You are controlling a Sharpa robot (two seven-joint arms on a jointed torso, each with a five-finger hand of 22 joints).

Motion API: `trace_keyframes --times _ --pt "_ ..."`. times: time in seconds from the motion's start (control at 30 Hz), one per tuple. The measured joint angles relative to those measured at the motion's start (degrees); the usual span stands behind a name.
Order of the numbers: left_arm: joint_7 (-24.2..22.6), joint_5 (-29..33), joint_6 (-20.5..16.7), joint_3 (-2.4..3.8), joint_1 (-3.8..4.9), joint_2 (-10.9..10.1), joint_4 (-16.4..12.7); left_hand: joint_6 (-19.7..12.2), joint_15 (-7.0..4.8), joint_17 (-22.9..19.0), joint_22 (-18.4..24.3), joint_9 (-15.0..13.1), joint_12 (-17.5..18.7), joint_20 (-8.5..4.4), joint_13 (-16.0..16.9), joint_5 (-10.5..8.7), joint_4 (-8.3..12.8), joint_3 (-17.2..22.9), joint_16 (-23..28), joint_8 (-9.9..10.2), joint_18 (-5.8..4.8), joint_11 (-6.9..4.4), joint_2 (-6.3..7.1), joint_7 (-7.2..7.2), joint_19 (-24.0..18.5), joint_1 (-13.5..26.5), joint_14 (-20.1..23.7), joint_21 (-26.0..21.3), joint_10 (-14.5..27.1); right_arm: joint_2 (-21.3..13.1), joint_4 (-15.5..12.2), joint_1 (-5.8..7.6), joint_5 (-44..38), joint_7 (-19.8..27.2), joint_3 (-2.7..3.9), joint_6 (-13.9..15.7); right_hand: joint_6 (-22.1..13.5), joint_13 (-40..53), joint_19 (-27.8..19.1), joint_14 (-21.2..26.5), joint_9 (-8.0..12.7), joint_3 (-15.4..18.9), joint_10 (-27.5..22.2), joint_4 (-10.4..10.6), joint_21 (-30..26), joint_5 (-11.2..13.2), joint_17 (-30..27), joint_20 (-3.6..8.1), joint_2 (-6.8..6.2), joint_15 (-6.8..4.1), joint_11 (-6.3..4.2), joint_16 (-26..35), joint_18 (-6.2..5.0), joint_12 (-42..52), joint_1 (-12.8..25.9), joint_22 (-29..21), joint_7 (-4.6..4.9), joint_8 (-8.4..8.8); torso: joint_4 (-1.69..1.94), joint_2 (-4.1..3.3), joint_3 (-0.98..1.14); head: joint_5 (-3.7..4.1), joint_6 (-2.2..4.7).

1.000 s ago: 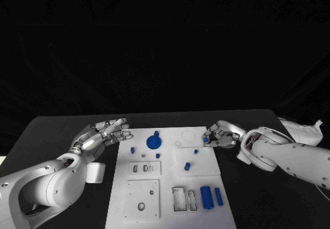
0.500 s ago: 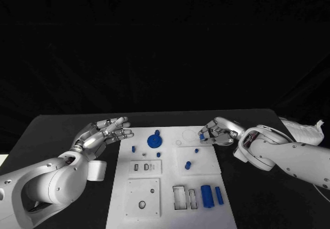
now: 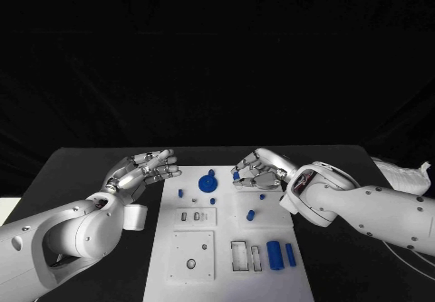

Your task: Assemble the parts on the task board

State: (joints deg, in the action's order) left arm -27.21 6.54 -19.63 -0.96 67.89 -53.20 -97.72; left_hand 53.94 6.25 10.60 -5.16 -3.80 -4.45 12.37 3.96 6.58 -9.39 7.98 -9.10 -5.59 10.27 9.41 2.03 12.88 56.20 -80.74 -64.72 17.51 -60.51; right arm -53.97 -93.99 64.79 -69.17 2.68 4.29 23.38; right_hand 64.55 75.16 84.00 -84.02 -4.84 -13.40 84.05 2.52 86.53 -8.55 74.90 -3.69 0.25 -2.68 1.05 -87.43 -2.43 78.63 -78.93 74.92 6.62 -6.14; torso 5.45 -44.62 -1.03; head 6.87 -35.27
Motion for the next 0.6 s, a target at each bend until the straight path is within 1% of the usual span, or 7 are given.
trace_keyframes --times 0.07,0.13,0.2,0.37,0.5,0.6 --pt "0.01 0.02 0.03 -0.02 -0.01 0.08 0.26 0.00 0.00 0.00 0.00 0.00 0.00 0.00 0.00 0.00 0.00 0.00 0.00 0.00 0.01 0.00 0.00 0.00 0.00 0.00 0.00 0.00 0.00 1.20 -0.47 -0.22 -0.50 -0.79 -0.36 0.00 -0.06 0.00 0.00 0.00 0.00 0.00 0.00 0.01 0.00 -0.13 0.00 0.00 0.06 0.00 0.00 0.00 0.00 -0.01 0.07 0.00 -0.06 0.11 0.09 0.16 -0.07 -0.28 -0.22" --pt "0.01 0.05 0.05 -0.04 -0.03 0.13 0.48 0.00 0.00 0.00 0.00 0.00 0.00 0.00 0.00 0.00 0.00 0.00 0.00 0.00 0.01 0.00 0.00 0.00 0.00 0.00 0.00 0.00 0.00 2.27 -0.76 -0.62 -1.34 -1.52 -0.60 -0.01 -0.08 0.00 -0.21 0.00 0.00 -0.01 0.00 0.02 0.00 -0.21 0.00 0.20 0.14 0.00 0.00 0.00 0.00 -0.02 0.15 0.00 -0.08 0.25 0.16 0.35 -0.15 -0.81 -0.68" --pt "0.02 0.09 0.07 -0.06 -0.05 0.20 0.71 0.00 0.00 0.00 0.00 0.00 0.00 0.00 0.00 0.00 0.00 0.00 0.00 0.00 0.01 0.00 0.00 0.00 0.00 0.00 0.00 0.00 0.00 3.66 -0.93 -1.27 -2.86 -2.38 -0.87 -0.05 -0.08 0.00 -0.10 0.00 0.00 -0.06 0.00 0.07 0.00 -0.21 0.00 0.32 0.19 0.00 0.00 0.00 0.00 -0.22 0.21 0.00 -0.08 0.27 0.21 0.53 -0.25 -1.36 -0.98" --pt "0.02 0.16 0.13 -0.09 -0.07 0.41 1.07 0.00 0.00 -0.01 0.00 0.00 0.00 0.00 0.00 0.00 0.00 0.00 0.00 0.00 0.00 0.00 0.00 0.00 0.00 0.00 0.00 0.00 0.00 7.06 -0.81 -2.96 -7.02 -4.35 -1.48 -0.38 -0.09 0.00 0.00 0.00 0.00 -0.06 0.00 0.08 0.00 -0.21 0.05 0.41 0.19 0.00 0.01 0.00 -0.03 -0.38 0.22 0.00 -0.09 0.37 0.24 0.82 -0.40 -2.20 -1.67" --pt "0.03 0.19 0.21 -0.10 -0.07 0.65 1.18 0.00 0.00 -0.01 0.00 0.00 0.00 0.00 0.00 0.00 0.00 0.00 0.00 0.00 0.01 0.00 0.00 0.00 0.00 0.00 0.00 0.00 0.00 9.56 0.13 -4.02 -10.03 -5.95 -1.84 -0.75 -0.09 0.06 0.00 0.02 0.00 -0.06 -0.01 0.08 0.00 -0.21 0.04 0.41 0.19 -0.01 0.01 0.00 -0.04 -0.64 0.23 -0.01 -0.09 0.36 0.29 0.93 -0.44 -2.85 -2.17" --pt "0.03 0.21 0.29 -0.11 -0.07 0.82 1.27 0.00 0.00 -0.01 0.00 0.00 0.00 0.00 0.00 0.00 0.00 0.00 0.00 0.00 0.01 0.00 0.00 0.00 0.00 0.00 0.00 0.00 0.00 11.05 0.79 -4.69 -12.02 -7.09 -2.01 -0.98 -0.11 0.09 0.00 0.20 0.00 -0.06 -0.01 0.09 0.00 -0.21 0.04 0.41 0.12 -0.19 0.02 0.00 -0.05 -0.76 0.31 -0.01 -0.11 0.36 0.36 0.96 -0.46 -3.14 -2.48"
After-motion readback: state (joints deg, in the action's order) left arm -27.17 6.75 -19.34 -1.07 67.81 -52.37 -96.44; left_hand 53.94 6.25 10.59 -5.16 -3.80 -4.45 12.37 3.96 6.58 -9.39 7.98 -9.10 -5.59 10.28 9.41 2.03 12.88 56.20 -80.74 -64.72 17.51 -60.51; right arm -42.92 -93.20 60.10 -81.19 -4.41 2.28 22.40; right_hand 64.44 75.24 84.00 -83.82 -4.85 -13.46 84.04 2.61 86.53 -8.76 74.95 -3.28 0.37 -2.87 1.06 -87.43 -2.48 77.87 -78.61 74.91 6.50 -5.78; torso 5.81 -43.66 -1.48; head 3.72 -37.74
